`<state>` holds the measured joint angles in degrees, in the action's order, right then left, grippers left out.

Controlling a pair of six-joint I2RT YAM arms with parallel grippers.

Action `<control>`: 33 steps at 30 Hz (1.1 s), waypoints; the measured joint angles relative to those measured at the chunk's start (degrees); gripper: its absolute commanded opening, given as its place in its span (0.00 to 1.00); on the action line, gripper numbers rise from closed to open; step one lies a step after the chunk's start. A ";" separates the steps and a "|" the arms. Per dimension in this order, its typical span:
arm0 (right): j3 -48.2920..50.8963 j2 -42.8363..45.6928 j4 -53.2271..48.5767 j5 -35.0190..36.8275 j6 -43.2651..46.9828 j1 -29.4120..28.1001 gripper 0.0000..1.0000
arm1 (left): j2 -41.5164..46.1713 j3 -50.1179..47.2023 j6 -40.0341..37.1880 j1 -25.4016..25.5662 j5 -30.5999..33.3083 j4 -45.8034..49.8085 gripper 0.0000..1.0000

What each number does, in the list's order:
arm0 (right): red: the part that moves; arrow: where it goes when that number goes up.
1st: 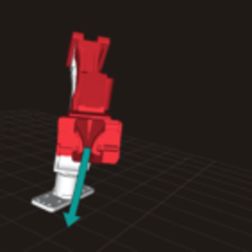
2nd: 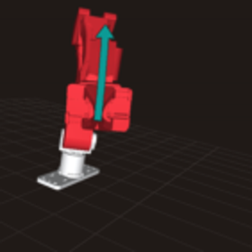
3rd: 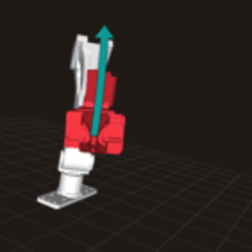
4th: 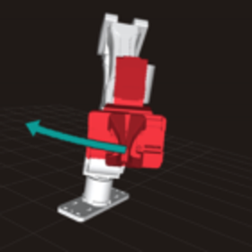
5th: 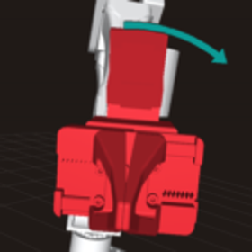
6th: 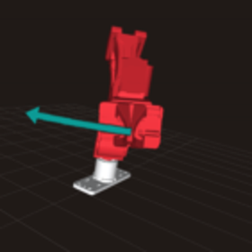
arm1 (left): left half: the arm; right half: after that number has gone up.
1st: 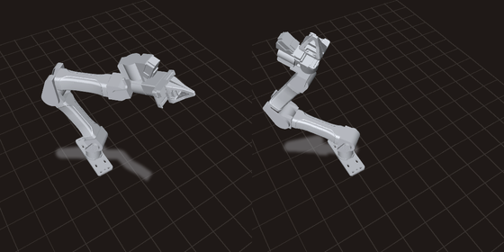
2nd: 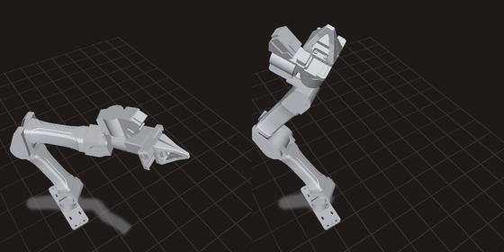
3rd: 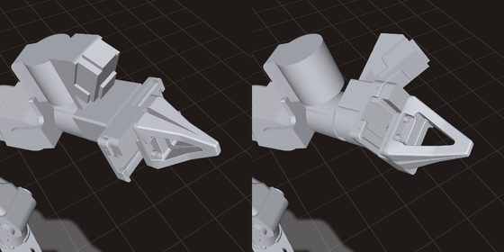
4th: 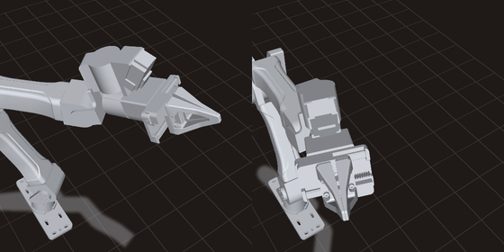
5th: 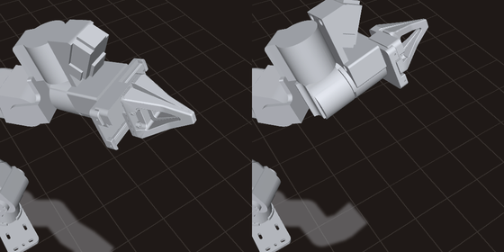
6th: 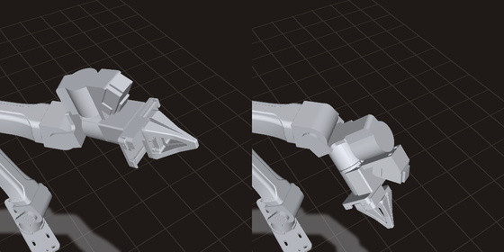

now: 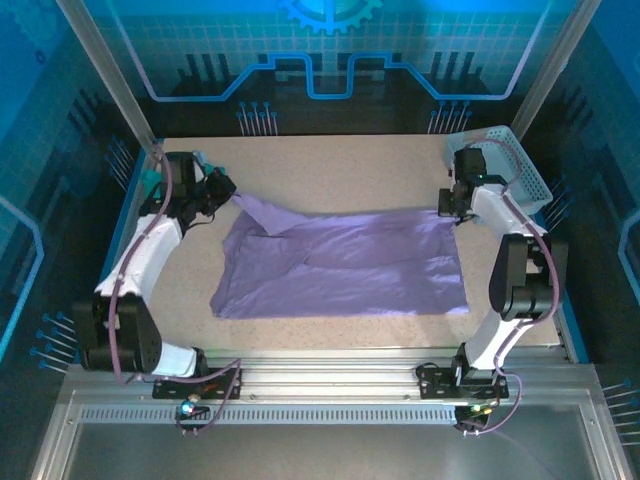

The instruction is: Fold the inside-out t-shirt

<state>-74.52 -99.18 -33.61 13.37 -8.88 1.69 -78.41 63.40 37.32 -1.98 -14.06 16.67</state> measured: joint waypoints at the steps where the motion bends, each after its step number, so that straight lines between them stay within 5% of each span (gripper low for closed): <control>1: 0.61 0.48 -0.02 0.02 -0.35 -0.02 0.00 | 1.49 -0.42 0.11 0.00 -0.42 0.37 0.00; 15: 6.49 4.33 -3.78 2.62 -2.34 -0.17 0.06 | 12.61 -6.38 -1.44 0.00 -2.78 10.93 0.00; 23: 13.44 6.91 -2.69 6.01 -4.92 -3.26 0.55 | 14.88 -13.49 -1.42 0.00 -4.76 12.94 0.00; 28: 19.69 17.75 7.93 4.68 0.85 -23.69 0.80 | 15.02 -14.16 -1.27 0.00 -6.05 13.14 0.00; 33: 18.82 14.08 22.51 2.27 6.43 -43.56 0.98 | 15.06 -14.16 -1.27 0.09 -6.62 13.07 0.00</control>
<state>-55.70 -85.10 -11.09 15.64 -2.46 -41.87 -63.35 49.23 36.05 -1.89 -20.69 29.74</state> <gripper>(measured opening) 0.947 0.053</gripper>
